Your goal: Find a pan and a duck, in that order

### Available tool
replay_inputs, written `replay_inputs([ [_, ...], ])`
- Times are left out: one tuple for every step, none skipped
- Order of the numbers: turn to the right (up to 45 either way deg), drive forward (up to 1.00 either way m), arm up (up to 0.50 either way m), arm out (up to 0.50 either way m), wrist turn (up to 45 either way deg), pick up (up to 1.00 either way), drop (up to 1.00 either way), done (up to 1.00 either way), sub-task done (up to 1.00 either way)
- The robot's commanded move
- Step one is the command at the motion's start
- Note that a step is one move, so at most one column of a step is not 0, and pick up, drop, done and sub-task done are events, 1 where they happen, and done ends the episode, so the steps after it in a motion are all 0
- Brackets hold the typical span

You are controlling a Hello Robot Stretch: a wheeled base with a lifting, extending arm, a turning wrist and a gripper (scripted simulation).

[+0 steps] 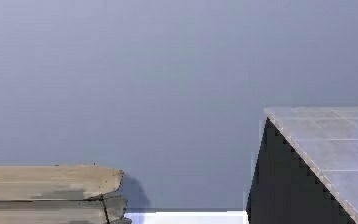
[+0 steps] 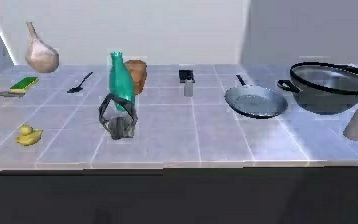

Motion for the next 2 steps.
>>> replay_inputs([
  [45.0,0.0,0.0,0.0,0.0,0.0,0.0,0.0,0.0],
  [0.0,0.0,0.0,0.0,0.0,0.0,0.0,1.0,0.0],
])
